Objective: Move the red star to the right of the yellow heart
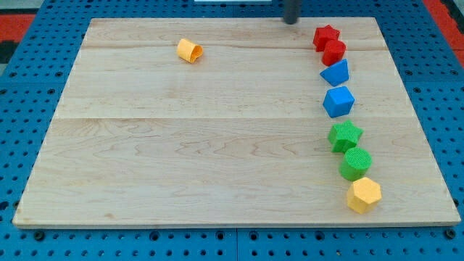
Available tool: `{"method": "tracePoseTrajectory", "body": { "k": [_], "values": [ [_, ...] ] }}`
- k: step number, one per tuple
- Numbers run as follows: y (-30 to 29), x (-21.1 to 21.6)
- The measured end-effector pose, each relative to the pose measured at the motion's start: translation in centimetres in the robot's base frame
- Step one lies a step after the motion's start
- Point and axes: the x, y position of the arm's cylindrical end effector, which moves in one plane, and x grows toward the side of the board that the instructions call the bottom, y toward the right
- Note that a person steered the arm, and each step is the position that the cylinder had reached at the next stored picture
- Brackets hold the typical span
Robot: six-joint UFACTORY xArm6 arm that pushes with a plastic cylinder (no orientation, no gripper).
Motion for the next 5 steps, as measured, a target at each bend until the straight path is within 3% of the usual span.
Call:
{"method": "tracePoseTrajectory", "body": {
  "k": [1, 2, 3, 5],
  "values": [
    [6.8, -0.2],
    [7.9, 3.5],
    [1.9, 5.4],
    [-15.9, 5.4]
  ]
}}
